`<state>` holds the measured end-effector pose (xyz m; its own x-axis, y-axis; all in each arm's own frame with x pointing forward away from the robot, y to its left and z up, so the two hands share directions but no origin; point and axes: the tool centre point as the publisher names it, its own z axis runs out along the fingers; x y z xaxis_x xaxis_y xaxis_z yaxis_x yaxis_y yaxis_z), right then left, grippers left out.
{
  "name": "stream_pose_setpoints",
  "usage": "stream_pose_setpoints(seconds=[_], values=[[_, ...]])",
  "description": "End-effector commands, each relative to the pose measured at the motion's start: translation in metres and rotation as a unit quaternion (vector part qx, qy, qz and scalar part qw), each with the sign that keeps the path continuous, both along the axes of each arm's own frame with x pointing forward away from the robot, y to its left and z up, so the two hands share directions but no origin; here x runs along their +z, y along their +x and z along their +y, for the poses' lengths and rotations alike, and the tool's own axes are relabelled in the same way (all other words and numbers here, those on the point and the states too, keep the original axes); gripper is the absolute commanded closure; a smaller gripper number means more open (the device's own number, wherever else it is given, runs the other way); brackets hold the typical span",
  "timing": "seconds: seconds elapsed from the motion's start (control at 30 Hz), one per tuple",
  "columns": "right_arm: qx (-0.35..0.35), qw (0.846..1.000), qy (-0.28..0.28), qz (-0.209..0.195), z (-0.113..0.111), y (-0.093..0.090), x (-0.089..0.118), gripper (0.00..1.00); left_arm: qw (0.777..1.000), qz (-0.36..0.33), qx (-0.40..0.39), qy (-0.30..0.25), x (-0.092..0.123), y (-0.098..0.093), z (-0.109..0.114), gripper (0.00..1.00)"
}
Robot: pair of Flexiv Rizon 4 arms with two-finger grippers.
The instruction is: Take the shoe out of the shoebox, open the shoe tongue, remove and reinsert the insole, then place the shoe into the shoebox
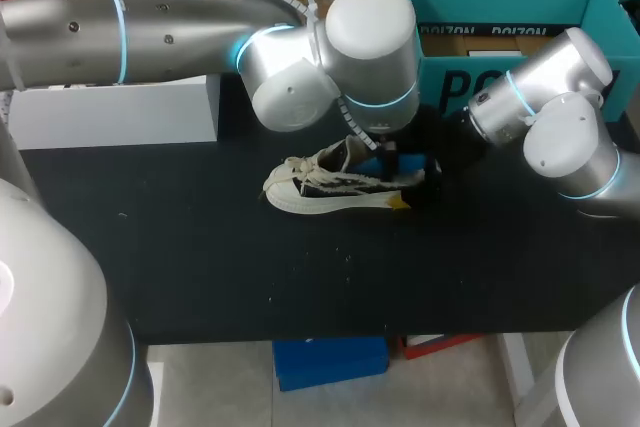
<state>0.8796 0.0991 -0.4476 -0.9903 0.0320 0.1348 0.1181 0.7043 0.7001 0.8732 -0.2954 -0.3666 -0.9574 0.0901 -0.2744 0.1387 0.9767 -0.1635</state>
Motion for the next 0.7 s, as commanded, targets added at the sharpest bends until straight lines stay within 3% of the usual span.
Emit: stream_pose_setpoints(seconds=[0.03,0.37,0.7], values=[[0.000,1.000,-0.002,0.001,0.002,0.000,-0.005,1.00,0.999,0.009,-0.002,-0.041,0.026,-0.013,0.014,1.00],[0.000,1.000,-0.002,0.001,0.002,0.000,-0.005,1.00,0.988,0.025,0.008,-0.150,0.090,-0.029,0.002,1.00],[0.000,1.000,-0.002,0.001,0.002,0.000,-0.005,1.00,0.961,0.026,0.028,-0.273,0.164,-0.039,-0.022,1.00]])
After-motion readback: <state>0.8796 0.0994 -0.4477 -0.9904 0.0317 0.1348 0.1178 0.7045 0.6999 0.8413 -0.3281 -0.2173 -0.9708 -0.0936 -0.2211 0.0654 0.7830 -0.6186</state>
